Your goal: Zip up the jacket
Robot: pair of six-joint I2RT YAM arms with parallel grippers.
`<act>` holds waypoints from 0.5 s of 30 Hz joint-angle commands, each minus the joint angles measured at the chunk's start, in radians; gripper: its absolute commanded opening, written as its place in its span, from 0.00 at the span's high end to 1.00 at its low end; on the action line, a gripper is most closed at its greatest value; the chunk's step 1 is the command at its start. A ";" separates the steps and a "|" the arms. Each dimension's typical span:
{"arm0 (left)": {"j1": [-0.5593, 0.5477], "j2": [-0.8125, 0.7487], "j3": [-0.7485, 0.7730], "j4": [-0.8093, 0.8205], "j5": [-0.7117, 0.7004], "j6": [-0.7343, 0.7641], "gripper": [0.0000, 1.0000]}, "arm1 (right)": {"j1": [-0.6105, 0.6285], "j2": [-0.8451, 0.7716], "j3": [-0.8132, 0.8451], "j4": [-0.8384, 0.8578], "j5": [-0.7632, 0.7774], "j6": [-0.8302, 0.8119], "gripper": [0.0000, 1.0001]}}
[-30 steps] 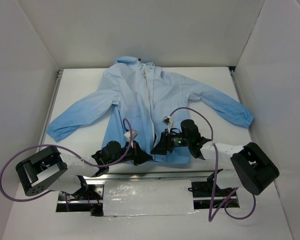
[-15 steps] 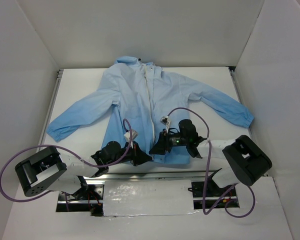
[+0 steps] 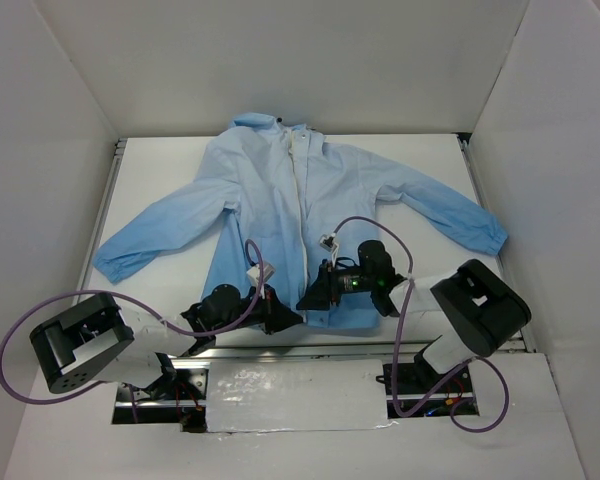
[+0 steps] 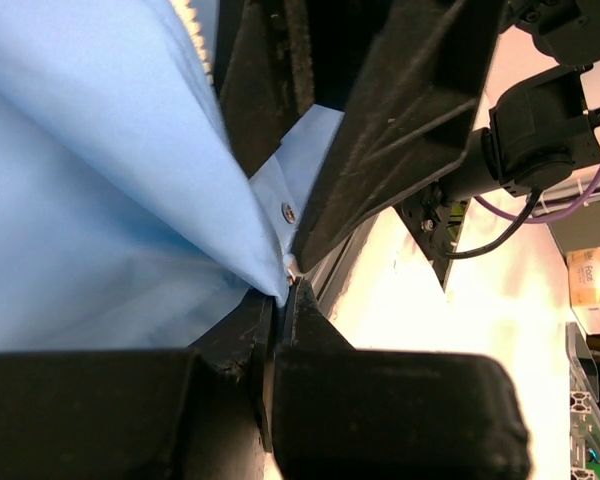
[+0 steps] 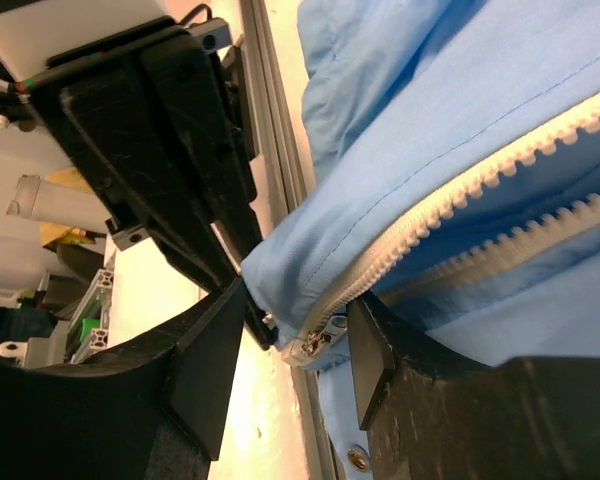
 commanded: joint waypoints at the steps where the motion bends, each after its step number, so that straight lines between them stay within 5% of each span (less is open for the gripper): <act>1: 0.010 -0.018 -0.002 0.046 -0.066 0.007 1.00 | -0.002 -0.053 -0.020 0.050 -0.065 -0.008 0.48; 15: 0.056 -0.097 -0.065 0.023 -0.161 -0.042 1.00 | -0.002 0.056 0.018 0.022 -0.134 -0.015 0.48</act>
